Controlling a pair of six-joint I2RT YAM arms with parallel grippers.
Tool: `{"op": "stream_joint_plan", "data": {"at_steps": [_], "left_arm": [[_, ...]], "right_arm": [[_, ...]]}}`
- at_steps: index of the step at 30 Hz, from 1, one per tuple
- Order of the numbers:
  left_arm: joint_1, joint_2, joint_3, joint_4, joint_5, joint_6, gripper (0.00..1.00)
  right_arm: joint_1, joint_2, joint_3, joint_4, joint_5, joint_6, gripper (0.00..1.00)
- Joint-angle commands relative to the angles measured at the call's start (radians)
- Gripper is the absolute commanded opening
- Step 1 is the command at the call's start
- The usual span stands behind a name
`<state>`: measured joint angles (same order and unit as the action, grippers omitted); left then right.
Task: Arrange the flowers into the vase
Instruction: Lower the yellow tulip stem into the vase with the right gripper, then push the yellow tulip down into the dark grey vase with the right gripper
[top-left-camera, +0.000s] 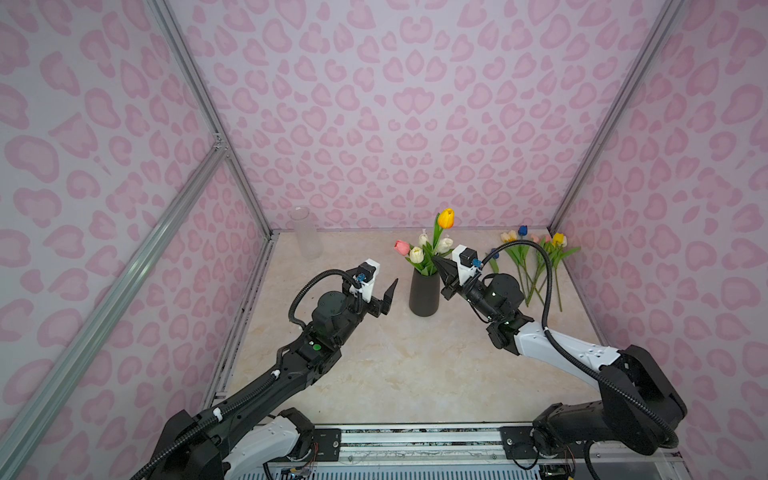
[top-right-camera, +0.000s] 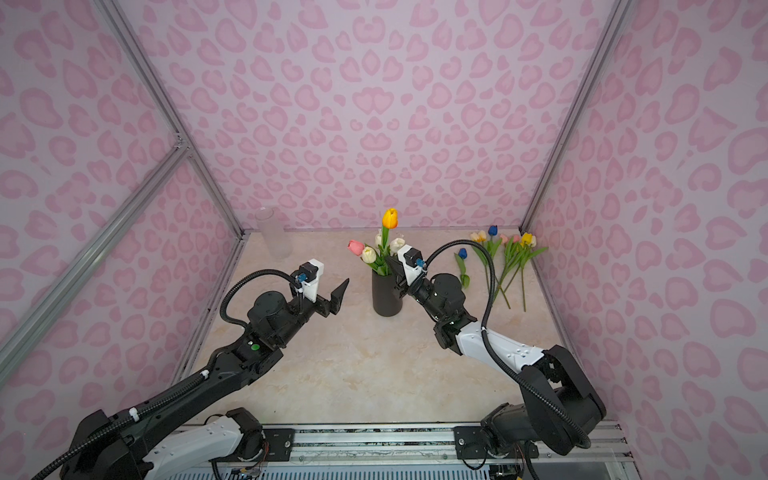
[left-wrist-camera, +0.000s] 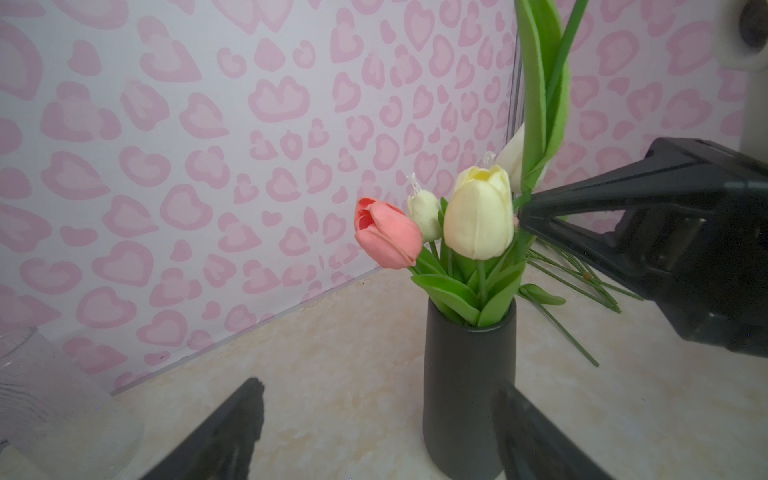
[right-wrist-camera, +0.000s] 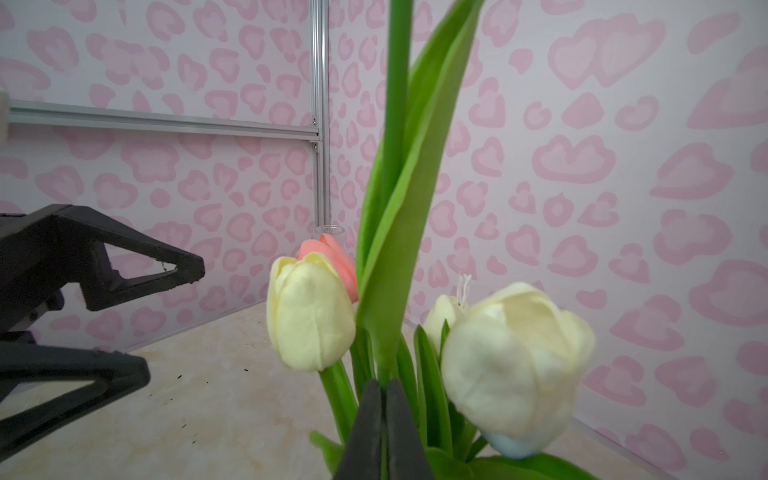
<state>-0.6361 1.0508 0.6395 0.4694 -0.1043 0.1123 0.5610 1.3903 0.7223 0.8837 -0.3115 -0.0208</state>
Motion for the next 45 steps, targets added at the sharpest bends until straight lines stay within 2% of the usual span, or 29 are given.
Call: {"op": "stream_joint_plan", "data": {"at_steps": [1, 5, 12, 15, 19, 23, 27, 30, 33, 34, 35, 39, 45], "left_arm": [[0.001, -0.003, 0.007, 0.029, 0.004, -0.008, 0.86], [0.001, -0.011, 0.002, 0.033, -0.004, -0.007, 0.87], [0.001, 0.014, 0.012, 0.041, 0.003, -0.007, 0.86], [0.001, 0.025, 0.02, 0.042, 0.005, -0.002, 0.86], [0.001, 0.031, 0.028, 0.05, 0.004, 0.003, 0.86], [0.001, 0.047, 0.035, 0.05, 0.012, 0.006, 0.87], [0.001, 0.035, 0.031, 0.054, -0.001, 0.007, 0.86], [0.002, 0.014, 0.009, 0.068, -0.017, 0.01, 0.87], [0.003, 0.004, -0.009, 0.07, -0.038, 0.01, 0.86], [0.003, 0.0, -0.016, 0.07, -0.045, 0.005, 0.86], [0.003, -0.004, -0.027, 0.076, -0.047, -0.001, 0.86], [0.003, -0.004, -0.048, 0.1, -0.047, -0.016, 0.86], [0.003, -0.018, -0.045, 0.111, -0.048, -0.007, 0.86]], "right_arm": [[0.003, -0.025, -0.008, -0.014, 0.012, -0.028, 0.23], [0.007, -0.079, -0.004, -0.08, 0.007, -0.051, 0.31], [0.012, -0.176, 0.015, -0.195, 0.011, -0.09, 0.37], [0.015, -0.219, 0.003, -0.182, 0.024, -0.084, 0.47], [0.017, -0.27, -0.032, -0.129, 0.044, -0.057, 0.55], [0.019, -0.264, 0.003, -0.208, 0.033, -0.07, 0.57], [0.021, -0.308, -0.091, -0.083, 0.084, -0.039, 0.6], [0.019, -0.343, -0.178, -0.003, 0.185, -0.011, 0.65], [0.014, -0.366, -0.236, 0.015, 0.216, -0.003, 0.69], [0.014, -0.369, -0.258, 0.017, 0.227, -0.009, 0.77], [0.014, -0.365, -0.276, 0.023, 0.238, -0.009, 0.79], [0.015, -0.313, -0.342, 0.077, 0.249, 0.005, 0.86], [0.019, -0.116, -0.363, 0.255, 0.203, 0.045, 0.92]]}}
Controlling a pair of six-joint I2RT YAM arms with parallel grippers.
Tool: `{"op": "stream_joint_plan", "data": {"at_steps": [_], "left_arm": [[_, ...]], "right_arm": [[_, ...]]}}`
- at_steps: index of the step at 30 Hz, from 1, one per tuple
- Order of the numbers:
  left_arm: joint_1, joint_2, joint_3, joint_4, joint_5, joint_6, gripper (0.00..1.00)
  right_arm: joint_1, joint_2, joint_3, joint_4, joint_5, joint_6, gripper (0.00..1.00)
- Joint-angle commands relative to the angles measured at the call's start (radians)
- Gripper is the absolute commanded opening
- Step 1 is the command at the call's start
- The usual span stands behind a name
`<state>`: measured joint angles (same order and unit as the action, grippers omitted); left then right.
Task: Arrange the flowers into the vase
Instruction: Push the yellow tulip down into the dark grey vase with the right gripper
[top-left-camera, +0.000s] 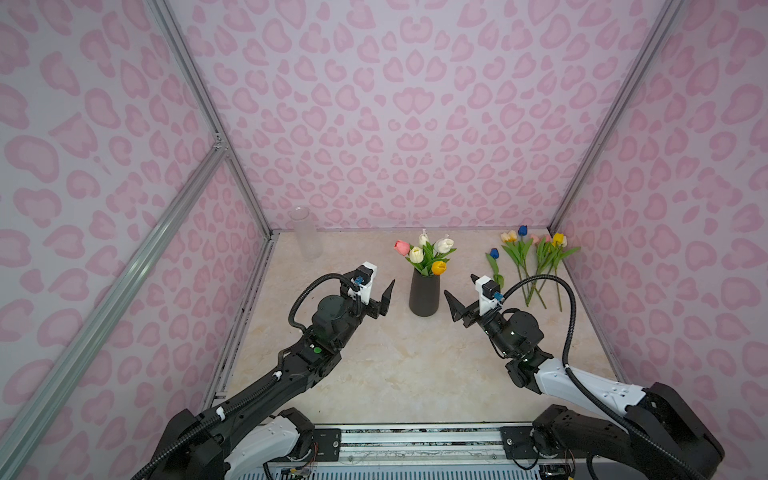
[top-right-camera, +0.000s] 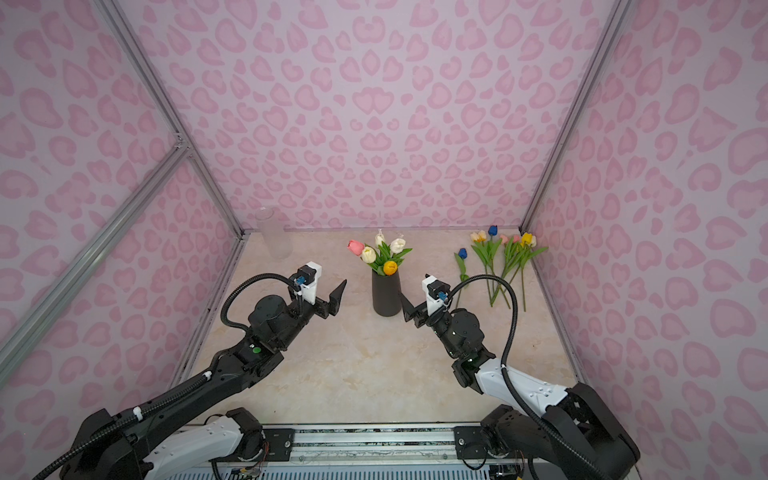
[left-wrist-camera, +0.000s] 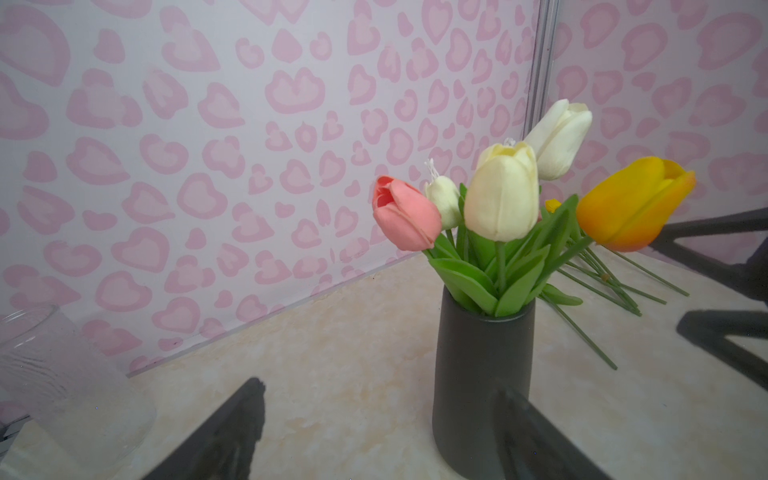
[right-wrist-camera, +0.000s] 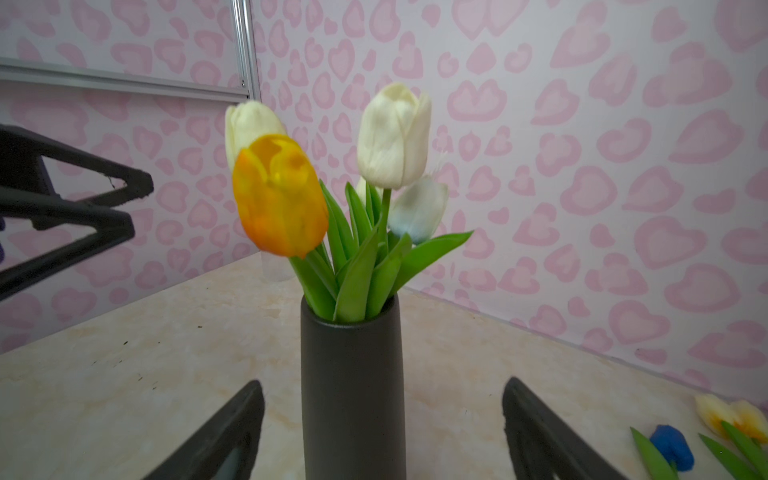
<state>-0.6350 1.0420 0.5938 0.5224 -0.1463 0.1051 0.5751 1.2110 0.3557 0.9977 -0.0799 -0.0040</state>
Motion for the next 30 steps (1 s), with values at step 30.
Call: {"op": "stream_joint_plan", "data": {"at_steps": [30], "left_arm": [[0.009, -0.069, -0.027, 0.007, -0.035, 0.034, 0.87]], "right_arm": [[-0.04, 0.679, 0.36, 0.409, -0.093, 0.045, 0.78]]}}
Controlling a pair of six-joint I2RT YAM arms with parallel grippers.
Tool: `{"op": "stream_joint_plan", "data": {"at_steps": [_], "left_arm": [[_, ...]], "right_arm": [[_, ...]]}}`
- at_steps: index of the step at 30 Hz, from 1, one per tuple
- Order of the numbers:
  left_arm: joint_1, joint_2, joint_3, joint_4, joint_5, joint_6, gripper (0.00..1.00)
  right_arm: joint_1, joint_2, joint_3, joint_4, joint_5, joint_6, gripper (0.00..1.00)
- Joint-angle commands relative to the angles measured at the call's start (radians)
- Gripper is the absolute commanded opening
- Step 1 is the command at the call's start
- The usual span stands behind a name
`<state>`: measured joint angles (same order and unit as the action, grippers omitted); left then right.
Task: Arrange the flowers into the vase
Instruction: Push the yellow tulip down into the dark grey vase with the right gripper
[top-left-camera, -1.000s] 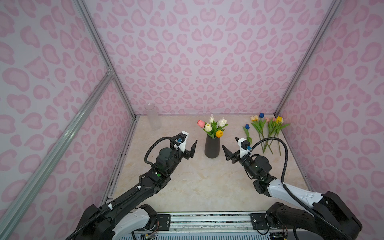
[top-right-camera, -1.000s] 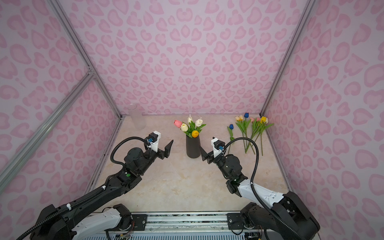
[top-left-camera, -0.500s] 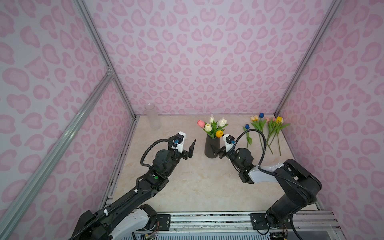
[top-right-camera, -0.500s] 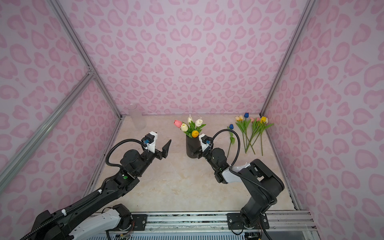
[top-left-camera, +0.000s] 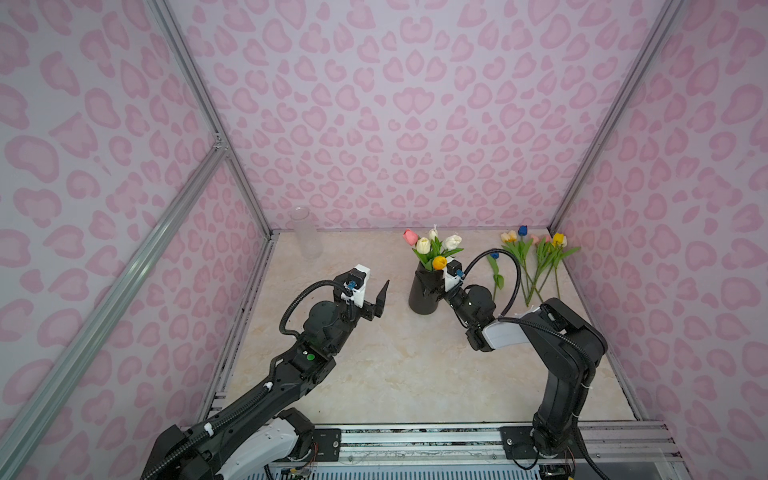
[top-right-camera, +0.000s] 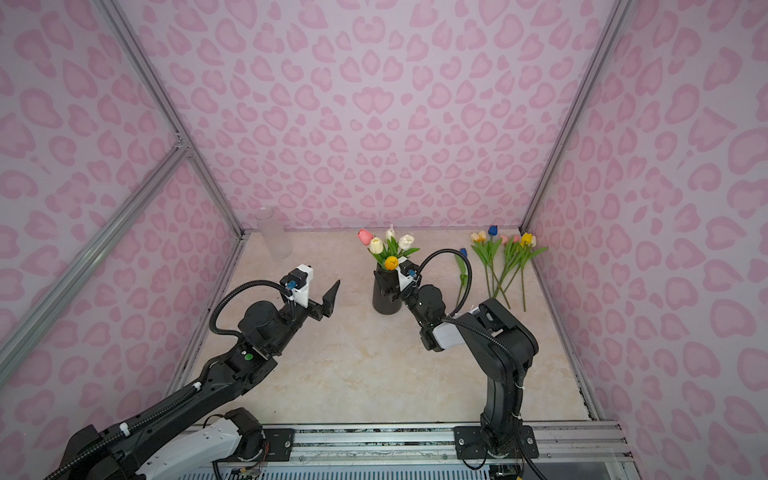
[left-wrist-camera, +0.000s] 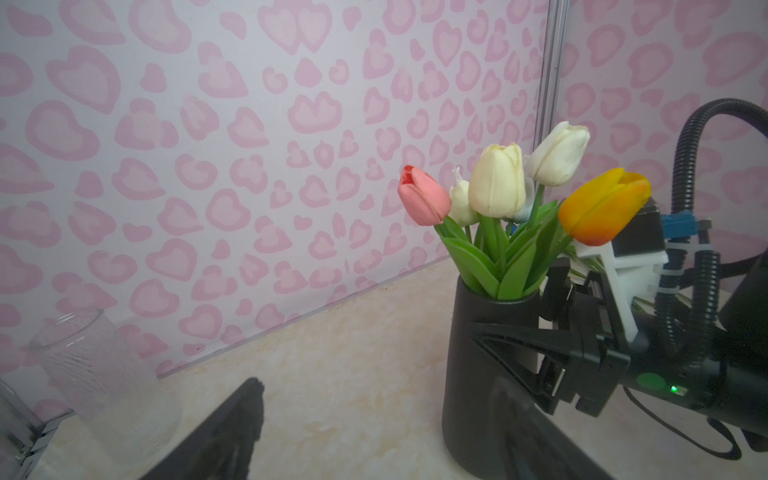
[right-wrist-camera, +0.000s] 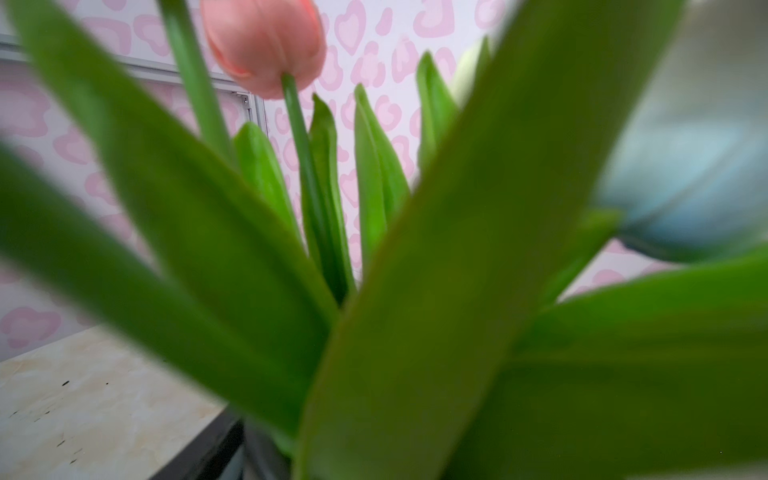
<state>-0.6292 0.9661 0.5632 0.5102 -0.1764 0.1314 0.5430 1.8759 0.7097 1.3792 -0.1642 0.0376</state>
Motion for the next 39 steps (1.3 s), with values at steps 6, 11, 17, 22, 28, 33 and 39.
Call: {"op": "stream_joint_plan", "data": {"at_steps": [6, 11, 17, 22, 28, 33, 39], "left_arm": [[0.008, 0.01, 0.02, 0.011, 0.003, 0.017, 0.87], [0.008, 0.007, 0.017, 0.01, 0.003, 0.015, 0.87], [0.01, -0.009, 0.003, 0.011, -0.009, 0.013, 0.87], [0.012, -0.003, 0.009, 0.011, -0.013, 0.018, 0.87], [0.013, 0.019, 0.02, 0.007, -0.006, 0.016, 0.87], [0.013, 0.011, 0.007, 0.014, -0.008, 0.0, 0.87], [0.013, 0.005, 0.001, 0.008, -0.027, 0.007, 0.87]], "right_arm": [[-0.021, 0.032, 0.025, 0.019, -0.049, 0.011, 0.6], [-0.02, 0.037, 0.045, -0.003, -0.078, 0.001, 0.54], [-0.023, 0.027, 0.06, -0.033, -0.097, -0.014, 0.46], [-0.036, 0.034, 0.086, -0.037, -0.115, -0.005, 0.37], [-0.081, 0.053, 0.168, -0.064, -0.176, 0.013, 0.27], [-0.13, 0.11, 0.281, -0.072, -0.225, 0.042, 0.23], [-0.181, 0.265, 0.522, -0.061, -0.259, 0.08, 0.18]]}}
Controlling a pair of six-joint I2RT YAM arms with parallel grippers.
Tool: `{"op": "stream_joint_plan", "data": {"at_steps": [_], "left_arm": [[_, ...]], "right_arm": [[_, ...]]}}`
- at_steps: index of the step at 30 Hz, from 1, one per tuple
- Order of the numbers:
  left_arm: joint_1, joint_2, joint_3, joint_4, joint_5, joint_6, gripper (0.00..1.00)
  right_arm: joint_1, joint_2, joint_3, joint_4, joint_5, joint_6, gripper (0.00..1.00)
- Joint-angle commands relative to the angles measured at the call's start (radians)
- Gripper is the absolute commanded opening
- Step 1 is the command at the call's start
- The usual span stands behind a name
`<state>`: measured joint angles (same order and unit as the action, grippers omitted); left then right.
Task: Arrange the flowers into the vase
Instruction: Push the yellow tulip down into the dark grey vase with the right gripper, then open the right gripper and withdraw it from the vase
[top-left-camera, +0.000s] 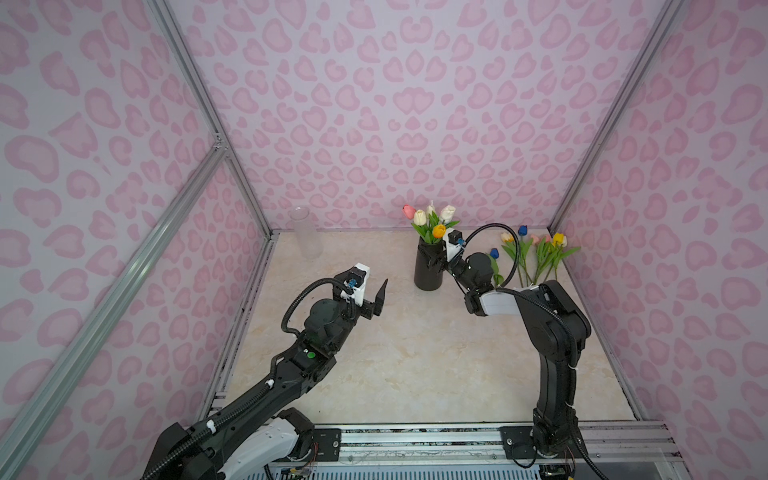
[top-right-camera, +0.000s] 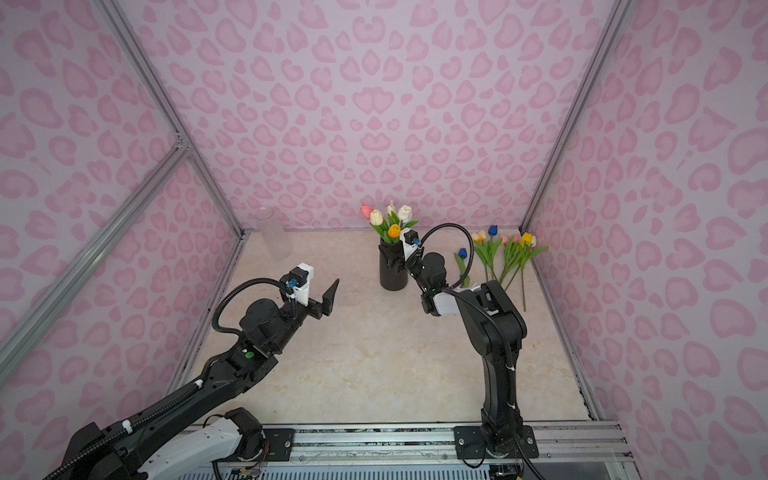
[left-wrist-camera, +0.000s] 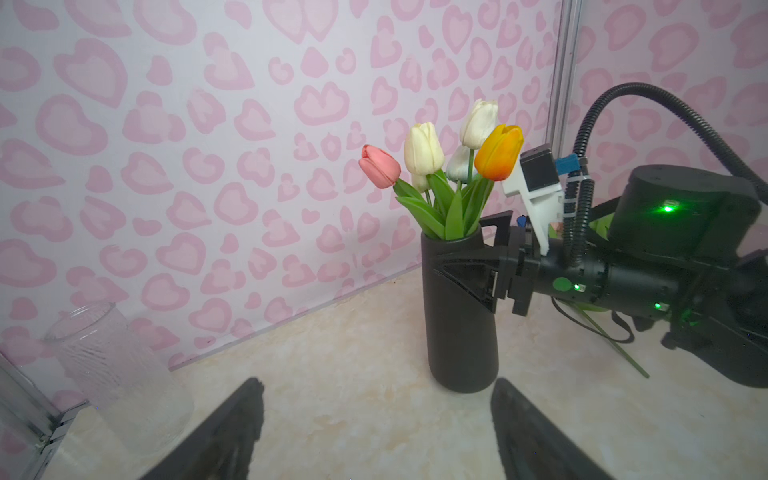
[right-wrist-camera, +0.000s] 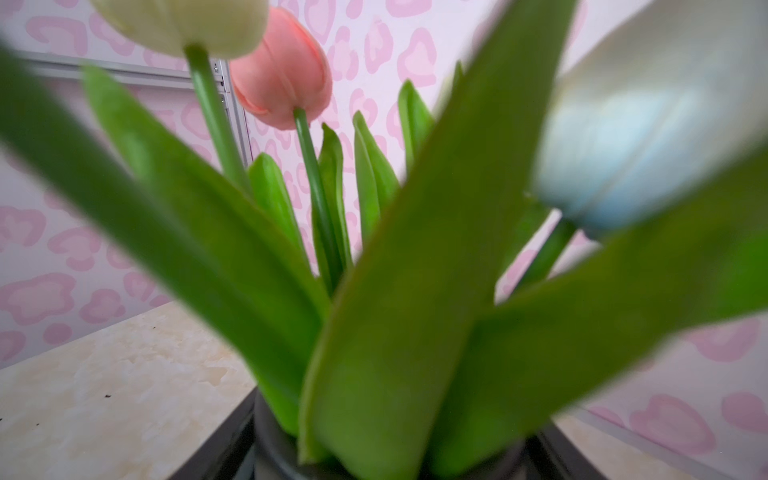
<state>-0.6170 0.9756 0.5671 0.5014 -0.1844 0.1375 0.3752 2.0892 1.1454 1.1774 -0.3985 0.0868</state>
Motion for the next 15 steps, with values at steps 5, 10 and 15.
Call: {"op": "stream_joint_plan", "data": {"at_steps": [5, 10, 15], "left_arm": [[0.0, -0.001, 0.002, 0.013, -0.02, 0.012, 0.87], [0.0, -0.02, 0.004, -0.012, -0.045, 0.02, 0.87], [0.0, -0.065, -0.003, -0.033, -0.075, 0.044, 0.88]], "right_arm": [[-0.027, 0.235, 0.33, 0.142, -0.019, 0.039, 0.18], [-0.029, 0.378, 0.57, 0.098, 0.006, 0.009, 0.18], [-0.042, 0.466, 0.732, -0.001, -0.007, -0.007, 0.18]]}}
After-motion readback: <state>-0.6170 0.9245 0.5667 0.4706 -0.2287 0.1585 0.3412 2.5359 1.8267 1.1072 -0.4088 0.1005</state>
